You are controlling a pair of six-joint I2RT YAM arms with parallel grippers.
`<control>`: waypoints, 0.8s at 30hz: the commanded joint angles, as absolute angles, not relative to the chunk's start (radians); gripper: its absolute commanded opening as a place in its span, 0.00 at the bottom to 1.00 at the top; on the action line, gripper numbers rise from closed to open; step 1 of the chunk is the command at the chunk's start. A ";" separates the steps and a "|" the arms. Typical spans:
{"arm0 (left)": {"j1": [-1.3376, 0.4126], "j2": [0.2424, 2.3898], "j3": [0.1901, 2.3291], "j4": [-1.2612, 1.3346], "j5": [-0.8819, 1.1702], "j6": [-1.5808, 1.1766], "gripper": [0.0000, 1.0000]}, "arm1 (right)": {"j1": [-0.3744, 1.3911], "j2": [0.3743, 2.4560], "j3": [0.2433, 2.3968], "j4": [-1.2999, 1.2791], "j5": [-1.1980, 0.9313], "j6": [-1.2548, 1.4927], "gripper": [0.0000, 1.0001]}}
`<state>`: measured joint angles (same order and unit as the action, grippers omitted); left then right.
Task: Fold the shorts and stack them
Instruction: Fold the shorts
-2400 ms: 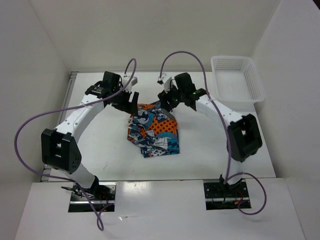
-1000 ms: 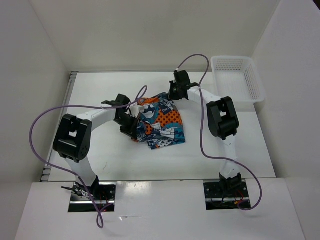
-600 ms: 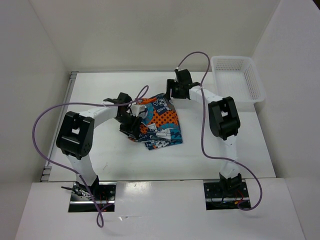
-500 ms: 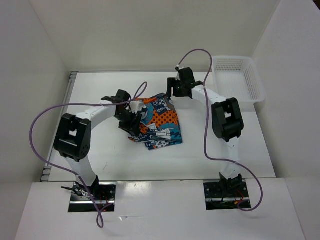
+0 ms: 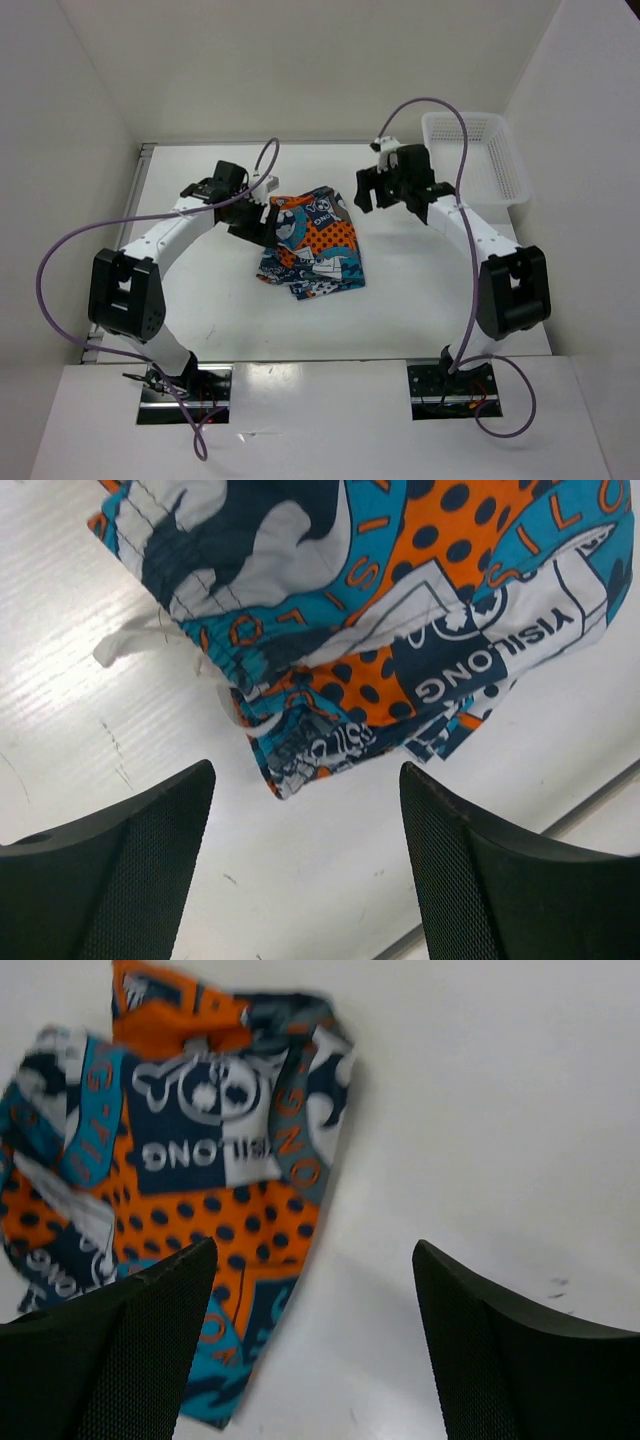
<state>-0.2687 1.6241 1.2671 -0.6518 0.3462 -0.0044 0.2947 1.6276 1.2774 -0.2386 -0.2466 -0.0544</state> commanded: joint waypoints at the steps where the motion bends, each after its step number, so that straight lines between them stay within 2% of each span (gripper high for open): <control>1: -0.276 1.687 1.295 -0.581 0.357 0.000 0.82 | 0.301 1.556 1.114 -0.290 -0.383 -0.149 0.83; 5: -0.296 1.772 1.334 -0.572 0.357 0.000 0.82 | 0.301 1.537 1.057 -0.259 -0.370 -0.127 0.82; 8: -0.305 1.810 1.335 -0.572 0.357 0.000 0.82 | 0.301 1.592 1.127 -0.232 -0.370 -0.094 0.79; 16: -0.305 1.890 1.353 -0.583 0.357 0.000 0.78 | 0.301 1.825 1.354 -0.181 -0.379 0.006 0.79; 23: -0.305 1.939 1.411 -0.606 0.396 0.000 0.44 | 0.301 2.015 1.485 -0.137 -0.324 0.118 0.79; 24: -0.305 1.939 1.411 -0.618 0.396 0.000 0.36 | 0.301 2.032 1.503 -0.137 -0.324 0.118 0.79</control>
